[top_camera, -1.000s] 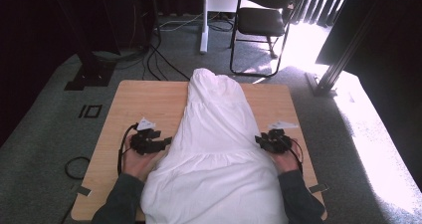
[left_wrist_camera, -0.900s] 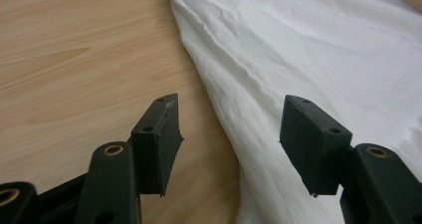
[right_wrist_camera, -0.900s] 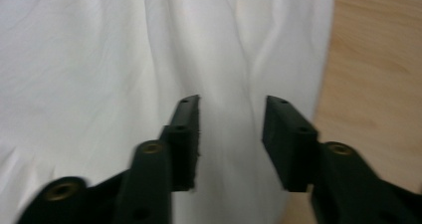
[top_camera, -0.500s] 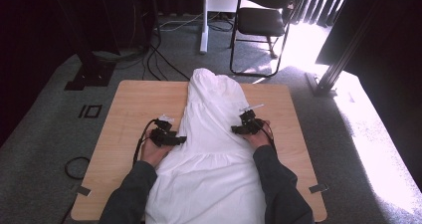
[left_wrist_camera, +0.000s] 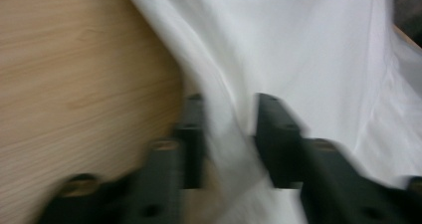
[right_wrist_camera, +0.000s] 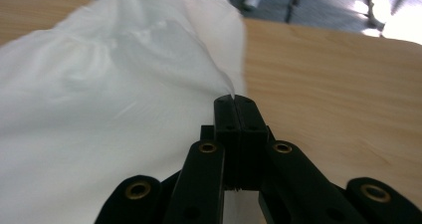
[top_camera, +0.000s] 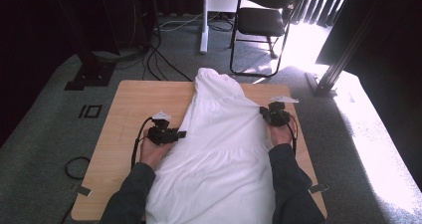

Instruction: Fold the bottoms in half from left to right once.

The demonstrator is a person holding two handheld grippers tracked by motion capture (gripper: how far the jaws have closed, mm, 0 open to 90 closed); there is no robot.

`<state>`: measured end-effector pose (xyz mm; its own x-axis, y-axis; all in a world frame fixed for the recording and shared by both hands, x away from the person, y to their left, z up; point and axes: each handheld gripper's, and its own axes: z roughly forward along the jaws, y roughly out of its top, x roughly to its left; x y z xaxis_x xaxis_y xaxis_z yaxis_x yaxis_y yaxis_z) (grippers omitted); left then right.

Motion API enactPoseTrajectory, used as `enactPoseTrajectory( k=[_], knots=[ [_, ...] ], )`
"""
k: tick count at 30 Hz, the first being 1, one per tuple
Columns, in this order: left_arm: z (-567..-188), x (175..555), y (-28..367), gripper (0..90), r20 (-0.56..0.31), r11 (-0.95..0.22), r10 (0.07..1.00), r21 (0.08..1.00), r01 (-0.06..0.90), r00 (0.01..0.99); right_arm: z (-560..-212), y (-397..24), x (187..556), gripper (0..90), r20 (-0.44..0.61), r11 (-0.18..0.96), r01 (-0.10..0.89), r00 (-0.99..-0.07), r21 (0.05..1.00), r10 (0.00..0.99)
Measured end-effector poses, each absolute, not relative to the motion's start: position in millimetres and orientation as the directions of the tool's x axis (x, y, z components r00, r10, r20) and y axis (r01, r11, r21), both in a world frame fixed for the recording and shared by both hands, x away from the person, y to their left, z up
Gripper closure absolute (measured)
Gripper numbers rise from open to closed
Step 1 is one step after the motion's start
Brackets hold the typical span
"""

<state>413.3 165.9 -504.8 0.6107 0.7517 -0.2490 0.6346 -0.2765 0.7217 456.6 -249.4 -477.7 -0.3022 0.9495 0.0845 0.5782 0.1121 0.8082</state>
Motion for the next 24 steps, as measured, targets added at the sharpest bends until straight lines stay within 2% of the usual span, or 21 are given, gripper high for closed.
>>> enactPoseTrajectory(
  k=[2, 5, 9, 13, 14, 17, 19, 21, 24],
  knots=[
    [-507, 418, 165, 47.6, -0.239, -0.271, 0.771, 0.716, 0.643, 0.591, -495, -254, 462, 89.5, 0.088, 0.127, 0.627, -0.3, 0.769, 0.95],
    [-507, 428, 165, 41.3, -0.237, -0.242, 0.801, 0.711, 0.66, 0.55, -519, -254, 466, 89.1, 0.101, 0.137, 0.667, -0.305, 0.732, 0.947],
    [-510, 443, 161, 35.8, -0.211, -0.26, 0.818, 0.694, 0.671, 0.536, -538, -248, 473, 87.1, 0.092, 0.154, 0.706, -0.298, 0.691, 0.95],
    [-520, 457, 157, 34.3, -0.207, -0.26, 0.828, 0.681, 0.685, 0.521, -539, -246, 475, 62.1, 0.133, 0.123, 0.703, -0.297, 0.701, 0.945],
    [-524, 462, 155, 34.1, -0.209, -0.256, 0.834, 0.674, 0.693, 0.511, -537, -244, 476, 58.3, 0.14, 0.123, 0.691, -0.311, 0.712, 0.94],
    [-534, 469, 152, 34.2, -0.207, -0.263, 0.84, 0.653, 0.71, 0.501, -534, -234, 481, 54.7, 0.114, 0.151, 0.691, -0.322, 0.707, 0.94],
    [-540, 471, 149, 35.8, -0.18, -0.282, 0.843, 0.654, 0.702, 0.506, -535, -231, 484, 55.5, 0.109, 0.155, 0.696, -0.32, 0.701, 0.941],
    [-540, 470, 148, 48.8, -0.164, -0.295, 0.842, 0.657, 0.694, 0.513, -540, -223, 490, 61.8, 0.087, 0.172, 0.72, -0.307, 0.673, 0.948],
    [-539, 469, 147, 76.4, -0.134, -0.327, 0.839, 0.651, 0.685, 0.528, -544, -219, 490, 66.5, 0.077, 0.178, 0.725, -0.304, 0.665, 0.95]
  ],
)
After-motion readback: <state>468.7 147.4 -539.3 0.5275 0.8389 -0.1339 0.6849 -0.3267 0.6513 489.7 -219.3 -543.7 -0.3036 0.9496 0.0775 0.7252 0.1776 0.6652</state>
